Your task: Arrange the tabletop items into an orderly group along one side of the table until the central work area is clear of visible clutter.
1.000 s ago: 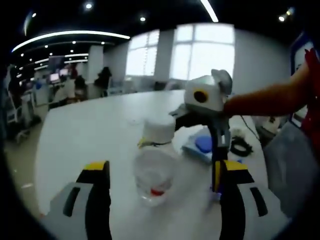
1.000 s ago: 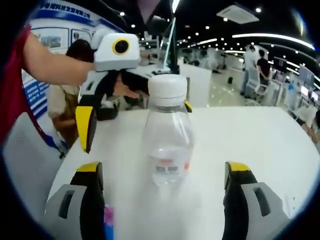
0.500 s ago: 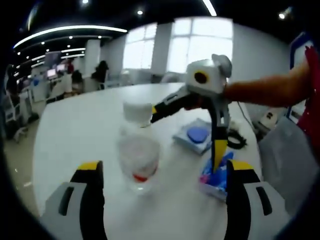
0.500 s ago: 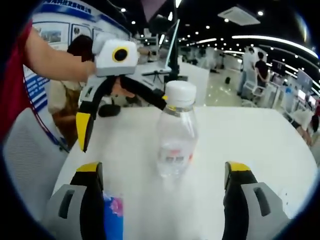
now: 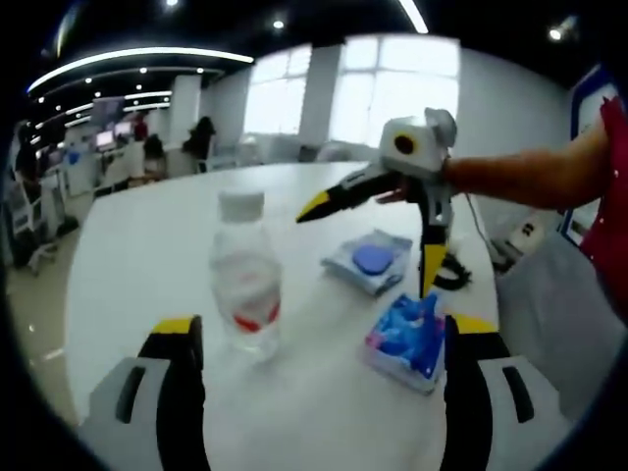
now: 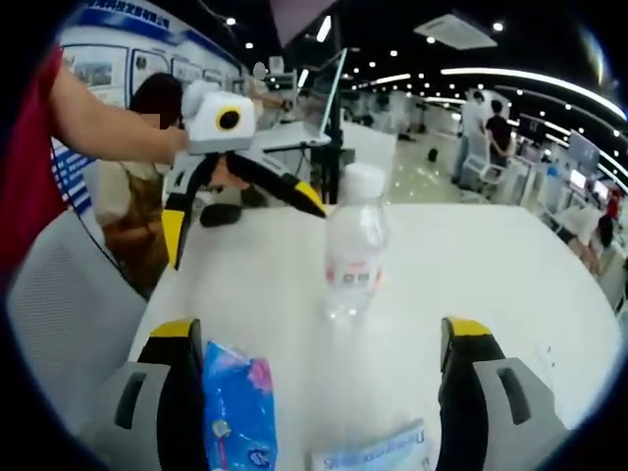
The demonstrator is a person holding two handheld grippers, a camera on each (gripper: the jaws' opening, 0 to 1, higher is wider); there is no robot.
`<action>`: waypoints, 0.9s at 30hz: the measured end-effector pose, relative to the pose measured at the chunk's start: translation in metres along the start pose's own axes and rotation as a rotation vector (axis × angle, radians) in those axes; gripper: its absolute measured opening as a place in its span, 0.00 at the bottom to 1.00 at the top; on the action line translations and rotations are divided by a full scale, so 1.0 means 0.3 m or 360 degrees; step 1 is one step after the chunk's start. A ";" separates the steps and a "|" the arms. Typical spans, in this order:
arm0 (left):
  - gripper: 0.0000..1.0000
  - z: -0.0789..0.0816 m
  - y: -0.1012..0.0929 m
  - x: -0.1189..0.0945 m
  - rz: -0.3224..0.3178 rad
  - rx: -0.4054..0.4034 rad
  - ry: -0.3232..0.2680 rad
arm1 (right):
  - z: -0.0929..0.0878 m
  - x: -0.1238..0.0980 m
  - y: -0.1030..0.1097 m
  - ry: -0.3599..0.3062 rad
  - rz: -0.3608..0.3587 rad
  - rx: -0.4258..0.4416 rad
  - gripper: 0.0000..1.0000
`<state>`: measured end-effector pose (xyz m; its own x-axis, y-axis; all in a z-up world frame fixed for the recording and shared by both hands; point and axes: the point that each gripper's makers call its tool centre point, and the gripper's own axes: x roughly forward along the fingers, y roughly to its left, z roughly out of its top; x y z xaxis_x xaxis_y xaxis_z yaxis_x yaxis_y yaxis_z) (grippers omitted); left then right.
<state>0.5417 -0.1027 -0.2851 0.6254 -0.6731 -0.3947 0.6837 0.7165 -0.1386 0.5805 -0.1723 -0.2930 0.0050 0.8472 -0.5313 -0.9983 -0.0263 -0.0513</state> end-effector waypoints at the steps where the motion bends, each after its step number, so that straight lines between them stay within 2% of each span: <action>1: 0.99 -0.001 -0.002 -0.001 0.0000 0.0001 0.0001 | -0.005 -0.009 0.002 0.0001 -0.0008 0.0004 0.99; 8: 0.99 -0.016 -0.031 -0.047 0.0017 -0.0024 -0.0007 | -0.036 -0.090 0.031 0.0011 -0.0060 0.0033 0.99; 16: 0.99 -0.009 -0.107 -0.088 -0.0001 -0.0015 -0.0037 | -0.082 -0.195 0.071 0.0028 -0.0130 0.0066 0.99; 27: 0.99 0.023 -0.216 -0.073 -0.0073 0.0024 -0.0070 | -0.136 -0.358 0.120 0.0036 -0.0256 0.0113 0.99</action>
<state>0.4863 -0.1356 -0.2613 0.6089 -0.7130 -0.3478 0.7175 0.6820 -0.1419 0.5464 -0.2860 -0.2722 0.1657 0.8253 -0.5398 -0.9861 0.1471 -0.0778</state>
